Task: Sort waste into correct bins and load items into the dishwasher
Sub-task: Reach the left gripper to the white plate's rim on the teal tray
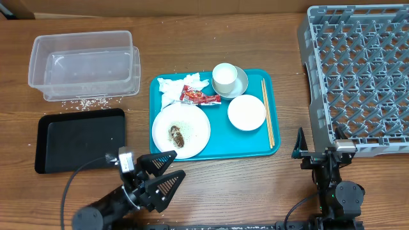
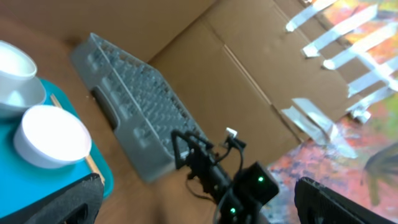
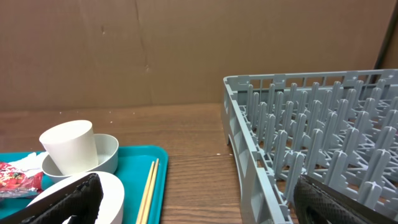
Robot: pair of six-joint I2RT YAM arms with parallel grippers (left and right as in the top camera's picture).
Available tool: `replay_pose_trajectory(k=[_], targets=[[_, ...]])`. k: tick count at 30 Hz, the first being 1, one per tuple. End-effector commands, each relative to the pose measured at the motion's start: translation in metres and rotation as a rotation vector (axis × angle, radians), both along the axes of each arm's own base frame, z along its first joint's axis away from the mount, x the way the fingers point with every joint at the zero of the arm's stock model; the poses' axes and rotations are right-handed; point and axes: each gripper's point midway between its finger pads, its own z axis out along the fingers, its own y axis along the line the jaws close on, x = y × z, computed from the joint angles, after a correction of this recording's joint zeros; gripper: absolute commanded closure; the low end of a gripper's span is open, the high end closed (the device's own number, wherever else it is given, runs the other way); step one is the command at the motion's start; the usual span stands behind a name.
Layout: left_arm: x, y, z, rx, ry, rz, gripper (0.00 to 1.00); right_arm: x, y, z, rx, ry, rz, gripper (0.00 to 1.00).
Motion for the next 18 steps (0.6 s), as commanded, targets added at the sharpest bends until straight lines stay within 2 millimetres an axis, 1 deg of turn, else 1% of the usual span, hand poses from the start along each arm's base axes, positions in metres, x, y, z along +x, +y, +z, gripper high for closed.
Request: replay_pose_trajectory(k=[1,5,6,7,9,12,15,18], targets=[[-0.001,0.0,0.032,0.154,-0.127,0.024,0.0,0.0,0.0,-0.001,0.0,-0.006,0.003,0.0],[0.021,0.005,0.04,0.316,-0.027,0.045,0.0,0.0,0.0,-0.001,0.0,-0.006,0.003,0.0],[0.03,0.006,0.045,0.368,0.004,0.034,0.0,0.0,0.0,-0.001,0.0,-0.006,0.003,0.0],[0.034,0.005,0.05,0.376,0.019,0.026,0.0,0.0,0.0,-0.001,0.0,-0.006,0.003,0.0],[0.044,0.003,0.061,0.354,0.058,-0.005,0.0,0.0,0.0,-0.001,0.0,-0.006,0.003,0.0],[0.046,-0.008,0.07,0.256,0.16,-0.108,0.0,0.0,0.0,-0.001,0.0,-0.006,0.003,0.0],[0.048,-0.017,0.084,0.217,0.09,-0.216,0.0,0.0,0.0,-0.001,0.0,-0.006,0.003,0.0],[0.051,-0.019,0.081,0.225,0.111,-0.215,0.0,0.0,0.0,-0.001,0.0,-0.006,0.003,0.0]])
